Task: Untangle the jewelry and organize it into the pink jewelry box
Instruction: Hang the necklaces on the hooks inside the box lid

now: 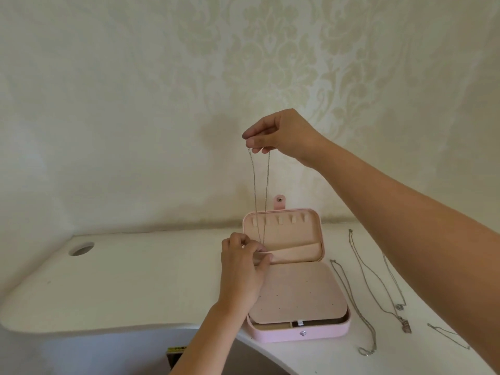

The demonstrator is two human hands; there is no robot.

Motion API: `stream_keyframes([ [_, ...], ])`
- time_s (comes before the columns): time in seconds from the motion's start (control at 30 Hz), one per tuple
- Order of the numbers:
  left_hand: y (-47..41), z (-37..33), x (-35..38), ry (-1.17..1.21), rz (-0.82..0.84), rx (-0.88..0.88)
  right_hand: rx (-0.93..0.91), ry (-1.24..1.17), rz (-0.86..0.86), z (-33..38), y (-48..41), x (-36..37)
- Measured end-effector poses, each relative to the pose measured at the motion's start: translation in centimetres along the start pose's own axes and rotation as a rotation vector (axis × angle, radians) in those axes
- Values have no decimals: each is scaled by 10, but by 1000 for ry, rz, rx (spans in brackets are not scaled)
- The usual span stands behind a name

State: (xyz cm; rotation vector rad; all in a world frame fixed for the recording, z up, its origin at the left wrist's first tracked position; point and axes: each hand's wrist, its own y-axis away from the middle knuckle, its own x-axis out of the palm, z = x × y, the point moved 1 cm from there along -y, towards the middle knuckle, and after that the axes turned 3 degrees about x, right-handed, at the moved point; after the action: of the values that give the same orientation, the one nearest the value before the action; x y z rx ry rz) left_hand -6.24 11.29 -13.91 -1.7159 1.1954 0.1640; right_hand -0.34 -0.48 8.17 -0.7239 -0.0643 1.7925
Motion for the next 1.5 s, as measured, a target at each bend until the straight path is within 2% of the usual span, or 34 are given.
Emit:
stream_keyframes([
  [0.33,2,-2,-1,-50,0,25,-28,203,-12,-28,8,27],
  [0.73,2,-4,-3,-79,-13,36,-22,362,91,-68,27,59],
  [1.0,2,-4,-3,-82,-7,42,-113,620,98,-95,34,62],
  [1.3,3,-5,-4,-68,-5,43,-221,750,-34,-104,37,70],
  [1.5,3,-6,-5,-58,-19,45,-285,713,-173,-114,40,78],
])
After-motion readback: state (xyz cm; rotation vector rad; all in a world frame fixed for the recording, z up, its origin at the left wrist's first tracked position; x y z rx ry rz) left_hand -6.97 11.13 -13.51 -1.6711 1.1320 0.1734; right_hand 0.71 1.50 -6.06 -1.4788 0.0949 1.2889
